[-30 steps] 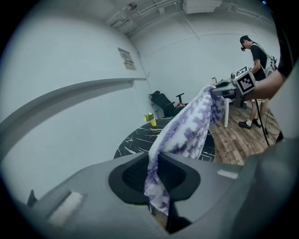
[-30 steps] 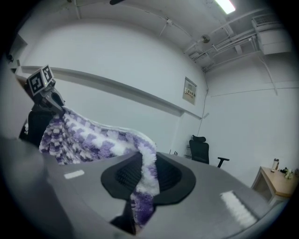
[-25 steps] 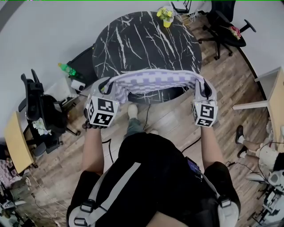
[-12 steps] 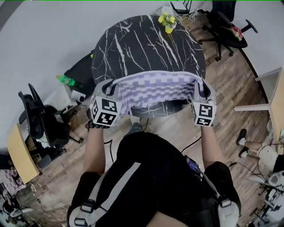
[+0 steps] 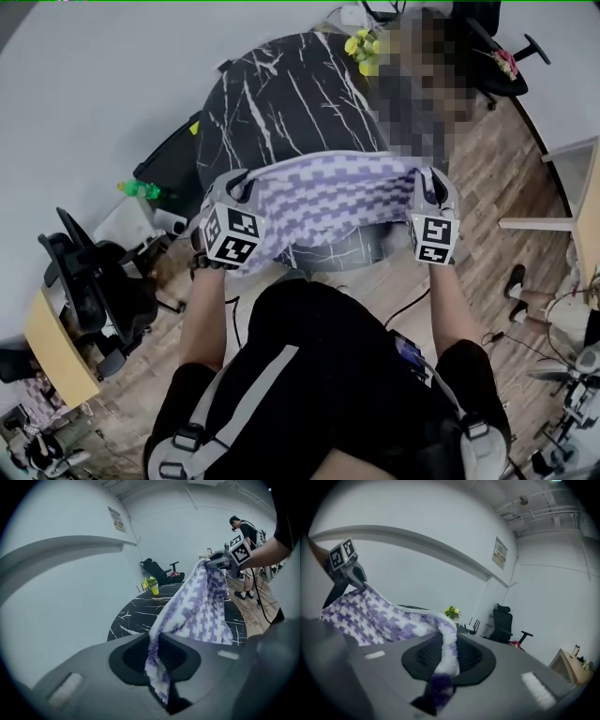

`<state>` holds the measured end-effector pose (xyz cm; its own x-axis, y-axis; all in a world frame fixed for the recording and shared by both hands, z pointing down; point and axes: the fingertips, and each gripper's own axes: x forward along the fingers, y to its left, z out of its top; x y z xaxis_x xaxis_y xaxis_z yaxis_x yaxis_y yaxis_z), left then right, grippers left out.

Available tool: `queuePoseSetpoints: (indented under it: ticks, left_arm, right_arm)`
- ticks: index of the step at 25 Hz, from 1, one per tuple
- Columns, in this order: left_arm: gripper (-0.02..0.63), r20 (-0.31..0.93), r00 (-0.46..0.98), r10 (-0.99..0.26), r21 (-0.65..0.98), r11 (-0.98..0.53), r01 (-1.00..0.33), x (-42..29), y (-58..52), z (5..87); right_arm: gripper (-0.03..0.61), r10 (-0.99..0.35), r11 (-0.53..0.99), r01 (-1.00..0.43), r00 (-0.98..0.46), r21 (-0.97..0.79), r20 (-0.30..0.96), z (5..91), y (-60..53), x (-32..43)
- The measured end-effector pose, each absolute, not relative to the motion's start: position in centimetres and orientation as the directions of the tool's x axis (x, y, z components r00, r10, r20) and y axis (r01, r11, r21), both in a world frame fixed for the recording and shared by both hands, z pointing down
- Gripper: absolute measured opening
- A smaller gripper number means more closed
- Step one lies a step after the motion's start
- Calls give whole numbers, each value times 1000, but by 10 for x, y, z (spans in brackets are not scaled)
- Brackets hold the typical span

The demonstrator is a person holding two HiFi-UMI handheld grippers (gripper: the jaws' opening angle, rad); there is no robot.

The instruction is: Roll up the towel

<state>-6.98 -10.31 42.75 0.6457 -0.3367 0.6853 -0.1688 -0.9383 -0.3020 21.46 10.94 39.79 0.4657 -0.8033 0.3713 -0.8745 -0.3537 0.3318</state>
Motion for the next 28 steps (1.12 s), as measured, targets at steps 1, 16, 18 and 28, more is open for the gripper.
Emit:
queuePoseSetpoints:
  ticks: [1,16,18,28]
  left_arm:
    - [51,690,647,-326,-295,-942,-160,-67,-109,431]
    - [51,735,622,-268,-250,-961,-120,-31,-161,480]
    - [51,745,606,-278,-251,-959,-131,-25,-165,489]
    - [52,770,554,-318,-244,-948,-205,-4,-182,512]
  right_arm:
    - [64,-796,-356,-872,471,335,380,402,105,217]
    - [63,-737,-358,-871,484,336,471,449,57,247]
    - [63,-739,-328,-881,464,339,489,455,49,254]
    - [63,-739,-245,-918,386,313,553,487,23,285]
